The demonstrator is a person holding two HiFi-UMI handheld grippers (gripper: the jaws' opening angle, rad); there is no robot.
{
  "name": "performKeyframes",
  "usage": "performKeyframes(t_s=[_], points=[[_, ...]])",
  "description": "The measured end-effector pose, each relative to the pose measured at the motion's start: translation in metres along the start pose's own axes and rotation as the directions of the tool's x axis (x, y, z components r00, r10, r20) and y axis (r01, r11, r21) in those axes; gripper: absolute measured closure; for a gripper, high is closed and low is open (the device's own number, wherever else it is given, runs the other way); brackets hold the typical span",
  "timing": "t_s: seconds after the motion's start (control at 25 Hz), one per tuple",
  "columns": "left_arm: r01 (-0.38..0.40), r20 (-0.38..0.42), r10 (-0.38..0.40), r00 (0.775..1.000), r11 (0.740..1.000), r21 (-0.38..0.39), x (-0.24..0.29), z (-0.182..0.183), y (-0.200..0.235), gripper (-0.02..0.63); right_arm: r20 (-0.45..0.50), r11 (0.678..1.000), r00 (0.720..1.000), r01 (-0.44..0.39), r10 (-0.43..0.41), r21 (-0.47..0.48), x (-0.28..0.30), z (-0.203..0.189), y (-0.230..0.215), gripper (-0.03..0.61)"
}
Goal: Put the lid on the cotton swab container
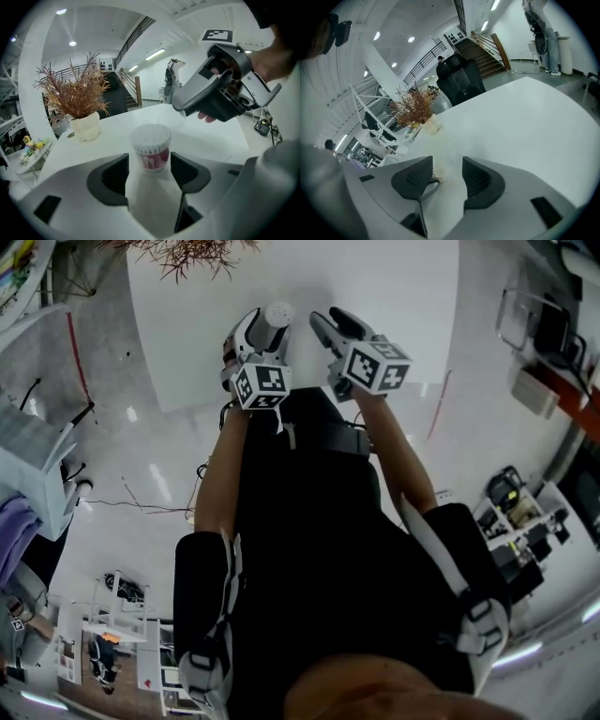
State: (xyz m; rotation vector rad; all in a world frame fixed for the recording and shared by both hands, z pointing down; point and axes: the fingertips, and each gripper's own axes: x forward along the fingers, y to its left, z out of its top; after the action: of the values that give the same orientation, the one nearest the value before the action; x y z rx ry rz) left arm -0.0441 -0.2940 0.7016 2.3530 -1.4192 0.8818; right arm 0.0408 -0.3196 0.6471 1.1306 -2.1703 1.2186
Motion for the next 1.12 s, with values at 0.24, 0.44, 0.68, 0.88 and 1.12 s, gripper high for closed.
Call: performKeyframes(t_s=[0.24, 0.44, 0.68, 0.88, 1.12], points=[[-0.006, -0.009, 0.007, 1.0, 1.0, 0.011, 0.01, 0.0, -0.001, 0.373, -0.038, 0.997, 0.998, -0.047, 0.049, 0.059, 0.014, -0.007, 0.0, 0.421], [0.004, 0.004, -0.004, 1.0, 1.0, 0.004, 0.011, -0.002, 0.0, 0.379, -0.034, 0.996, 0.996, -0.085, 0.087, 0.041, 0.012, -0.003, 0.007, 0.482], [0.02, 0.027, -0.02, 0.999, 1.0, 0.003, 0.012, -0.002, -0.001, 0.38, -0.015, 0.98, 0.981, -0.195, 0.196, 0.036, 0.0, 0.007, 0.03, 0.488], [0.033, 0.027, -0.033, 0.999, 0.999, 0.01, 0.01, -0.001, -0.002, 0.38, -0.05, 0.959, 0.958, -0.283, 0.282, -0.012, -0.002, 0.009, 0.054, 0.488], [0.09, 0.032, -0.091, 0.995, 0.995, 0.04, 0.008, -0.003, -0.004, 0.382, -0.154, 0.928, 0.929, -0.355, 0.336, -0.117, 0.006, 0.001, 0.069, 0.488]])
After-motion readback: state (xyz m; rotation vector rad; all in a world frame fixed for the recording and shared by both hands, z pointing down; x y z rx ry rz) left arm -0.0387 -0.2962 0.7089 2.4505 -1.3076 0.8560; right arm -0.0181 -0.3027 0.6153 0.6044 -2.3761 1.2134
